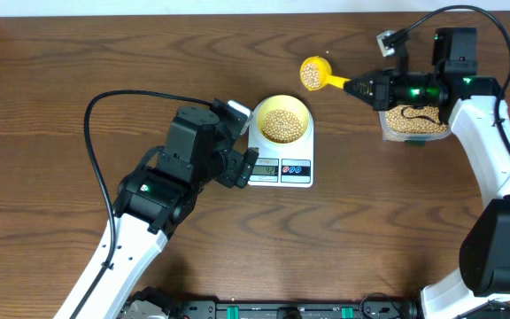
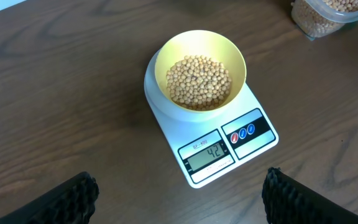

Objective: Scoop item into bowl and weigh 50g on scale
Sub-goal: 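Carry the filled scoop with the right gripper over the yellow bowl, then tilt the scoop with the right gripper to pour beans into the bowl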

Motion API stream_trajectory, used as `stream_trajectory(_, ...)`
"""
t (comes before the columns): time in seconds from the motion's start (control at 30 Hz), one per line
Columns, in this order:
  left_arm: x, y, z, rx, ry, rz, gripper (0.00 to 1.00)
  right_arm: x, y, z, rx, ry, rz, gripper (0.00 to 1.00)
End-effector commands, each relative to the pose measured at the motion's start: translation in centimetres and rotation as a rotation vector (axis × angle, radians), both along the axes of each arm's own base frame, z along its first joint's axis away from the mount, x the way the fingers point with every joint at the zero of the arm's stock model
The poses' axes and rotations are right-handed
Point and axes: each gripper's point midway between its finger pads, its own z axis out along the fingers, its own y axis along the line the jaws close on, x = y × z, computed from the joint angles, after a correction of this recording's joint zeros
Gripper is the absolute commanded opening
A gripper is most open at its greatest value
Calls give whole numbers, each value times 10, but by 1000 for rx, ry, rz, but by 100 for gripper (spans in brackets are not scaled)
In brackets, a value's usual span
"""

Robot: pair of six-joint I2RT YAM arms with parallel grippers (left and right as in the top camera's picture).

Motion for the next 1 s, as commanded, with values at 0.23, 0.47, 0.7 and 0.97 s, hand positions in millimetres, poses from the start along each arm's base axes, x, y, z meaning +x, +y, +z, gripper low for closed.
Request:
stream_trajectory(0.23,0,-1,-1,-3,5,-6,86,-11,29,-3,-34,-133,153,1)
stream_trajectory(0.47,0,-1,-1,-3,5,-6,86,-15,36,-3,-46,-171,191,1)
stream_trajectory(0.7,0,-1,-1,-3,5,-6,86,-22,44,-5,-71,-227,255,1)
stream_trajectory(0.97,0,-1,-1,-3,5,-6,86,-25,45,-7,-88,-262,287,1)
